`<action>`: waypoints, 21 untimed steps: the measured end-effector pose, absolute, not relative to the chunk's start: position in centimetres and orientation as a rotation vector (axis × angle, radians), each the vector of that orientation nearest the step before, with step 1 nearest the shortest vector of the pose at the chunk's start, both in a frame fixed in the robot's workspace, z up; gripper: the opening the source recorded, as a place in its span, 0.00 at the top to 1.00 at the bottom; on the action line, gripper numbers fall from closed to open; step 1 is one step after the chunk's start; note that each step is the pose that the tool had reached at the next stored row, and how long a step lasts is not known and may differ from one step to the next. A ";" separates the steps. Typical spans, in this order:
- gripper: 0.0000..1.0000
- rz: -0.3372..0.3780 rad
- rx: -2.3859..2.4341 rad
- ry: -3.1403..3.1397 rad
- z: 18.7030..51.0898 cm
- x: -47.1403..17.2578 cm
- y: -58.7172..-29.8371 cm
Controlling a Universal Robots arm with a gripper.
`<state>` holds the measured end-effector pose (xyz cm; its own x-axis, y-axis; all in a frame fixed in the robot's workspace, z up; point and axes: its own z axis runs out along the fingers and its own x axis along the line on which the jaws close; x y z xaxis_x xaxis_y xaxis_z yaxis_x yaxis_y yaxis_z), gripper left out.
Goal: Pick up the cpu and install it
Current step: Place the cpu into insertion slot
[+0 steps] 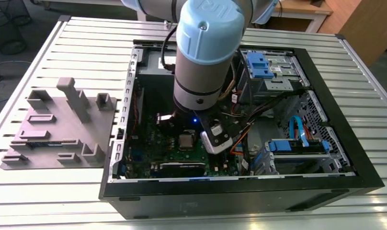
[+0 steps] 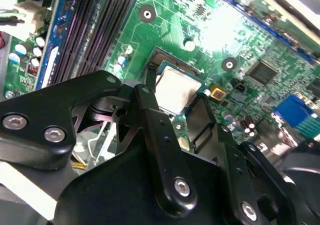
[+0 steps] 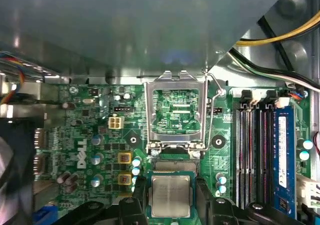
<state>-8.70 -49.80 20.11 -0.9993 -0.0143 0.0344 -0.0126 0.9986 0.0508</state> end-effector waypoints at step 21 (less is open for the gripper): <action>0.52 -0.079 0.021 -3.106 19.2 -8.2 -49.8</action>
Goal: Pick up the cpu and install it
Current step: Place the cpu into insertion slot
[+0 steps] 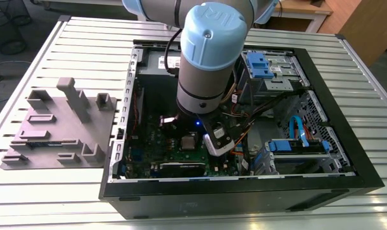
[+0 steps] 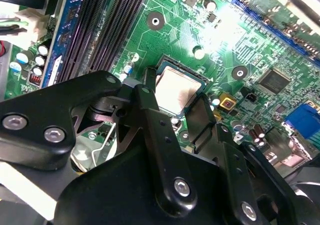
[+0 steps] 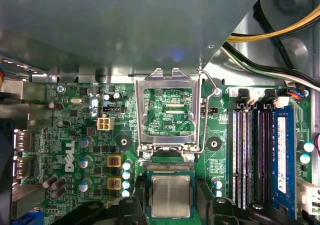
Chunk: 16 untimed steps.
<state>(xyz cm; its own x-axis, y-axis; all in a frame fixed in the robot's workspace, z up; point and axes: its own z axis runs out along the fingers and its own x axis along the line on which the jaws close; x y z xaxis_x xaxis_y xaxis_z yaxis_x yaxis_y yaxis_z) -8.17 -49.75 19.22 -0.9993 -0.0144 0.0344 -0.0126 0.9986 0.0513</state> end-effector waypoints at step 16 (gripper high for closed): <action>0.52 -0.080 0.021 -3.107 19.0 -8.3 -49.7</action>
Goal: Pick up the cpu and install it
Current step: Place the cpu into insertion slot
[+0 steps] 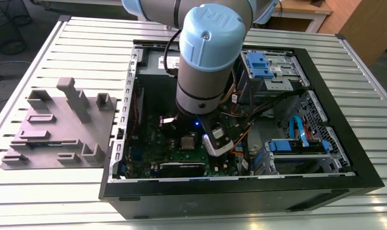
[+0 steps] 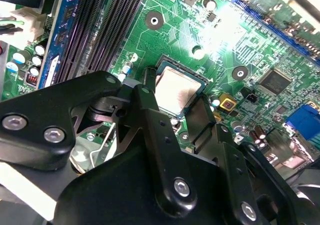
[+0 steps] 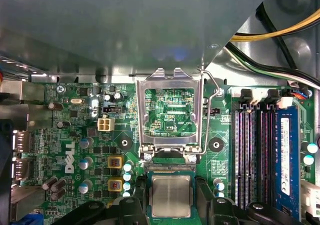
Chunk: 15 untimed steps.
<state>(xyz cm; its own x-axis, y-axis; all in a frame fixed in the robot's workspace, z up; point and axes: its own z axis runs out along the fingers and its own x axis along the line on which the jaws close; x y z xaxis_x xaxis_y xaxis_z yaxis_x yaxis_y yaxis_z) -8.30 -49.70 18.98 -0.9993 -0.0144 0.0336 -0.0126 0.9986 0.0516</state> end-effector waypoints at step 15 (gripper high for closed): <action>0.52 -0.079 0.021 -3.106 18.8 -8.5 -49.7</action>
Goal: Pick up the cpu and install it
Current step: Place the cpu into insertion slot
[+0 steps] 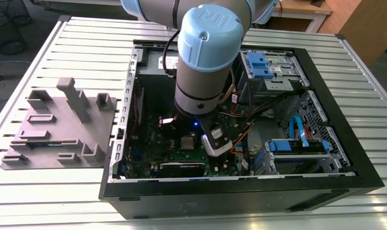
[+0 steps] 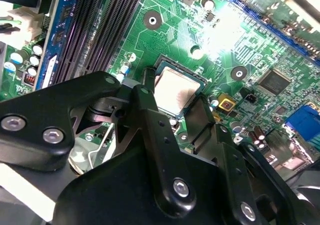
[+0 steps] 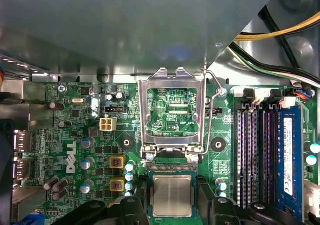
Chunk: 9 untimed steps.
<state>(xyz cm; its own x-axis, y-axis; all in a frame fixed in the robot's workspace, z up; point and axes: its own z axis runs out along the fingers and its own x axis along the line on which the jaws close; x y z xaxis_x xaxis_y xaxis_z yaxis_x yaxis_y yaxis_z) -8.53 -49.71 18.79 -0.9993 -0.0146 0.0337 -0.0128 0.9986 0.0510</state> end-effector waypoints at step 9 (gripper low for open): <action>0.52 -0.081 0.021 -3.107 18.8 -8.6 -49.7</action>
<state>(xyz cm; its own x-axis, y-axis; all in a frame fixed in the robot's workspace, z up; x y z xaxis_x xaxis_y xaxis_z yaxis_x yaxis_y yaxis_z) -8.56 -49.68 18.81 -0.9993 -0.0142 0.0332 -0.0125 0.9985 0.0525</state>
